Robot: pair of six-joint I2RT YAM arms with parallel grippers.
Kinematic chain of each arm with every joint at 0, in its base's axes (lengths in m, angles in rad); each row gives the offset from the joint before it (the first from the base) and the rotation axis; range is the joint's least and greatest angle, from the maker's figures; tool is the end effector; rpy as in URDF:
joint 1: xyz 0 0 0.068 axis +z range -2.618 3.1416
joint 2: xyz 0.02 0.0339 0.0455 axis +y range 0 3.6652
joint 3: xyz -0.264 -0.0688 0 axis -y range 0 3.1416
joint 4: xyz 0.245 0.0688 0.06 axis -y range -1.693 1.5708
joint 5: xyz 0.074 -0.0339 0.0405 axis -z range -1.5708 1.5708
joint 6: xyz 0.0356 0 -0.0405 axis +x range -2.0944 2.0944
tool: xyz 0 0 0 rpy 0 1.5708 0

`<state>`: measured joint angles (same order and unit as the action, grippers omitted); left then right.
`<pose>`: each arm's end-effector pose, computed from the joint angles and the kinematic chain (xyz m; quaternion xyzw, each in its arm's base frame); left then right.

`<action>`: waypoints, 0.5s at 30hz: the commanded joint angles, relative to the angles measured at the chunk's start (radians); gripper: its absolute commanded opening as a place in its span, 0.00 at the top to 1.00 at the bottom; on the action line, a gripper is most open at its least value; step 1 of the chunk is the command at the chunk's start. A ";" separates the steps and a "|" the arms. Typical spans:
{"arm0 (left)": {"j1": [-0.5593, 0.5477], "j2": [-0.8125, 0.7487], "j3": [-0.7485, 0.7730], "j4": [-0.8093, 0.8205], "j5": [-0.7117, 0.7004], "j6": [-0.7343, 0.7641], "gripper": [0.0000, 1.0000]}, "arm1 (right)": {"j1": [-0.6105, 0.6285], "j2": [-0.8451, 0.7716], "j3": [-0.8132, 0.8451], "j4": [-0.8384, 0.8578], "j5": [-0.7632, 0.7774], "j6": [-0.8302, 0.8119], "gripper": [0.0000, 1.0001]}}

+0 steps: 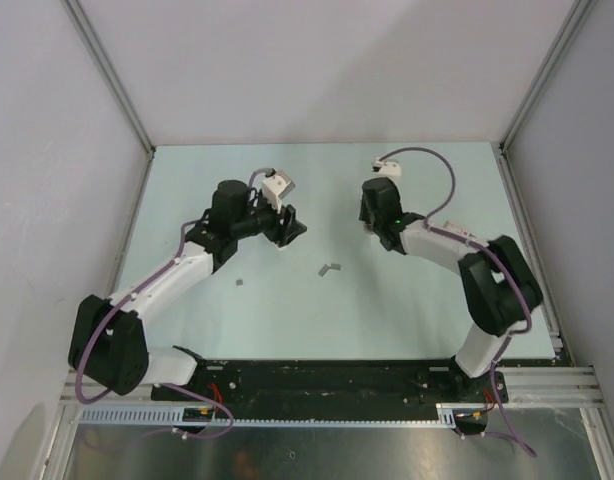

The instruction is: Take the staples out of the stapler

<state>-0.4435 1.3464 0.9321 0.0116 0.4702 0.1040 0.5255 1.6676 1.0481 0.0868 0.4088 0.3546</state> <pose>0.2703 -0.1463 0.2857 0.3430 0.7464 -0.2821 0.4957 0.3287 0.1742 0.2287 0.0278 0.8557 0.0475 0.5145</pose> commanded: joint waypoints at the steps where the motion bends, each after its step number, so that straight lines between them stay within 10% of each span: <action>1: 0.024 -0.072 -0.029 -0.053 0.061 -0.034 0.38 | 0.041 0.127 0.154 0.084 0.128 -0.113 1.00; 9: 0.066 -0.111 -0.035 -0.101 0.112 -0.043 0.39 | 0.041 0.305 0.303 0.027 0.120 -0.102 0.97; 15: 0.072 -0.100 -0.033 -0.111 0.101 -0.043 0.39 | 0.017 0.352 0.382 -0.142 0.017 -0.008 0.55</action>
<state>-0.3790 1.2675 0.8970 -0.0868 0.5472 0.0856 0.5564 2.0136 1.3647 0.0216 0.4603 0.2901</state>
